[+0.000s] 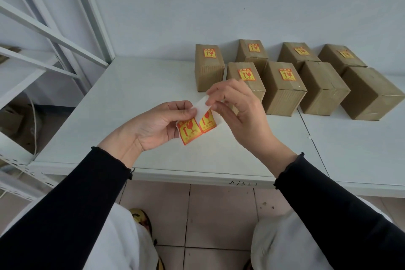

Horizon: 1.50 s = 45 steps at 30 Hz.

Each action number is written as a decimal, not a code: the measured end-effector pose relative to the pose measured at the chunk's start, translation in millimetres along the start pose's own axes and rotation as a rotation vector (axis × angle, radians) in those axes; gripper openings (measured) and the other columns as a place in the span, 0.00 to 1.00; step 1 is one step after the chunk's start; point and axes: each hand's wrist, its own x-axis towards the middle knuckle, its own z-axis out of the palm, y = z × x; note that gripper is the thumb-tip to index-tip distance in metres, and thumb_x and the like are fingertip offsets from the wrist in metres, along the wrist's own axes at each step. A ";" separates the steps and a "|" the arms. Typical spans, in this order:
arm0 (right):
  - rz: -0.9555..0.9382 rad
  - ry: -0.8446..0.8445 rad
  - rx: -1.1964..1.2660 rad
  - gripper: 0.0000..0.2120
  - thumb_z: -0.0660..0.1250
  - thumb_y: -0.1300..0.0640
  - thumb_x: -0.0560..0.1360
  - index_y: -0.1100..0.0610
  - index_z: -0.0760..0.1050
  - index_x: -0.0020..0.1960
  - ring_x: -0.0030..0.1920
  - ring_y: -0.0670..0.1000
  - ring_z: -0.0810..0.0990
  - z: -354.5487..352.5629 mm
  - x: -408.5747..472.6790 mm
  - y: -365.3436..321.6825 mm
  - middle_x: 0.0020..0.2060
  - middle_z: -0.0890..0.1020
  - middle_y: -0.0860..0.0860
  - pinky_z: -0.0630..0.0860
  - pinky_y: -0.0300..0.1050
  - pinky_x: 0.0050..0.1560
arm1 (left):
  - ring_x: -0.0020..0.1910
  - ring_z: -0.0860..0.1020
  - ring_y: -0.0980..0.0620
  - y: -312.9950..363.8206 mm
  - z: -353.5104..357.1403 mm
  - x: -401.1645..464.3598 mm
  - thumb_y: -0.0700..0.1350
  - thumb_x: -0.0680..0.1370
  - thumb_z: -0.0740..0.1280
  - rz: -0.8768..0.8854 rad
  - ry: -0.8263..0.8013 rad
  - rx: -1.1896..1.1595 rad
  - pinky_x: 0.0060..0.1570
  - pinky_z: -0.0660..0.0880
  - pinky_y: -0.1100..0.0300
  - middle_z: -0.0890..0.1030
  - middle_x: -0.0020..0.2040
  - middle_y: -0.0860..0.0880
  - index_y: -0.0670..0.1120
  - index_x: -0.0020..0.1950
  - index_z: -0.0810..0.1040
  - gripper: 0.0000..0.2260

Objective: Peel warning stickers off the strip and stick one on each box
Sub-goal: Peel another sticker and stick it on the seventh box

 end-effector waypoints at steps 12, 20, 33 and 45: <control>0.065 0.242 -0.092 0.07 0.63 0.67 0.80 0.63 0.79 0.47 0.46 0.54 0.76 -20.2 -2.0 3.8 0.43 0.82 0.50 0.73 0.45 0.44 | 0.33 0.80 0.56 -8.7 -32.7 10.7 0.42 0.76 0.69 -0.128 0.220 0.067 0.34 0.78 0.65 0.82 0.38 0.50 0.45 0.46 0.78 0.02; 0.155 -0.061 -0.142 0.07 0.60 0.65 0.82 0.58 0.76 0.55 0.49 0.49 0.77 -20.3 -7.7 23.9 0.50 0.80 0.49 0.78 0.48 0.46 | 0.51 0.80 0.47 -43.1 -52.9 35.2 0.40 0.74 0.72 0.005 0.624 0.839 0.49 0.74 0.55 0.81 0.48 0.47 0.52 0.51 0.82 0.09; 0.165 0.055 -0.140 0.16 0.61 0.67 0.81 0.56 0.81 0.62 0.45 0.48 0.78 -59.4 -6.6 32.5 0.47 0.80 0.50 0.75 0.37 0.42 | 0.44 0.78 0.57 -10.2 78.3 35.4 0.57 0.75 0.71 0.396 0.446 0.553 0.47 0.69 0.60 0.84 0.44 0.46 0.47 0.43 0.84 0.13; 0.360 0.297 0.043 0.20 0.66 0.65 0.79 0.51 0.76 0.68 0.47 0.43 0.79 -132.0 -19.4 62.9 0.51 0.81 0.47 0.76 0.36 0.48 | 0.42 0.78 0.55 5.5 158.7 81.7 0.46 0.75 0.74 0.425 0.285 0.623 0.50 0.73 0.57 0.84 0.40 0.54 0.53 0.41 0.85 0.04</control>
